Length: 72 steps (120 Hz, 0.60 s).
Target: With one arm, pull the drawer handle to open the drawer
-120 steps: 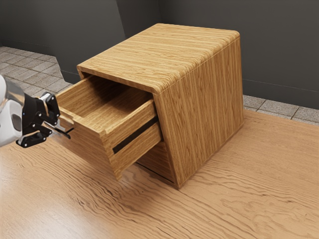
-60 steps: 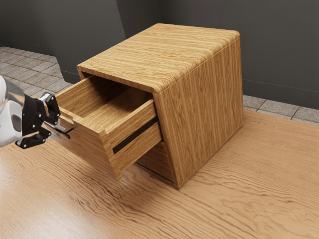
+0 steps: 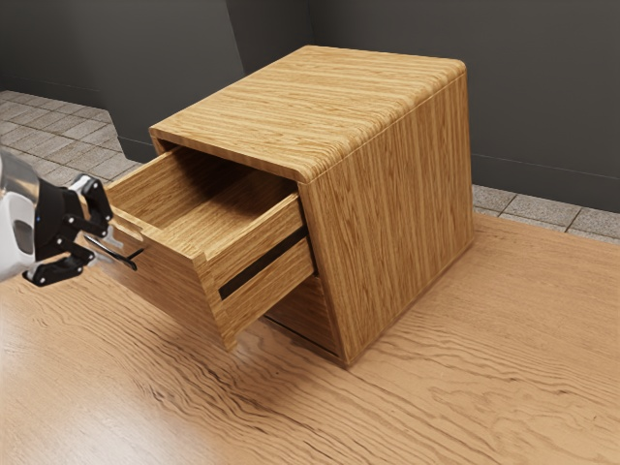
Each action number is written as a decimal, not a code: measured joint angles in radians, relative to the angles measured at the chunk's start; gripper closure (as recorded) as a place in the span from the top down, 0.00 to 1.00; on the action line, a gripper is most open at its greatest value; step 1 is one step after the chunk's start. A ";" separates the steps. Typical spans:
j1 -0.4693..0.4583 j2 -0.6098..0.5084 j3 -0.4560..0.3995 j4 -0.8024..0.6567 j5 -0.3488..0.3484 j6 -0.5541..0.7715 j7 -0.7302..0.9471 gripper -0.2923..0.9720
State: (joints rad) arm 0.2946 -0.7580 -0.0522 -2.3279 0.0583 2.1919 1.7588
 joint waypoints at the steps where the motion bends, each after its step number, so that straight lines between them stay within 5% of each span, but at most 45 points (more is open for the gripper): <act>1: 0.000 -0.001 0.000 0.000 0.000 0.000 0.000 0.24; 33: -0.002 -0.047 -0.002 0.022 0.000 0.000 0.001 0.25; 46: -0.008 -0.032 -0.073 0.187 -0.002 -0.020 -0.002 0.25; 57: -0.008 0.146 -0.217 0.473 -0.001 -0.100 -0.048 0.34; 72: -0.012 0.541 -0.358 0.821 -0.016 -0.291 -0.306 0.53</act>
State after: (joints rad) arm 0.2822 -0.2173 -0.4100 -1.5070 0.0421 1.9006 1.4531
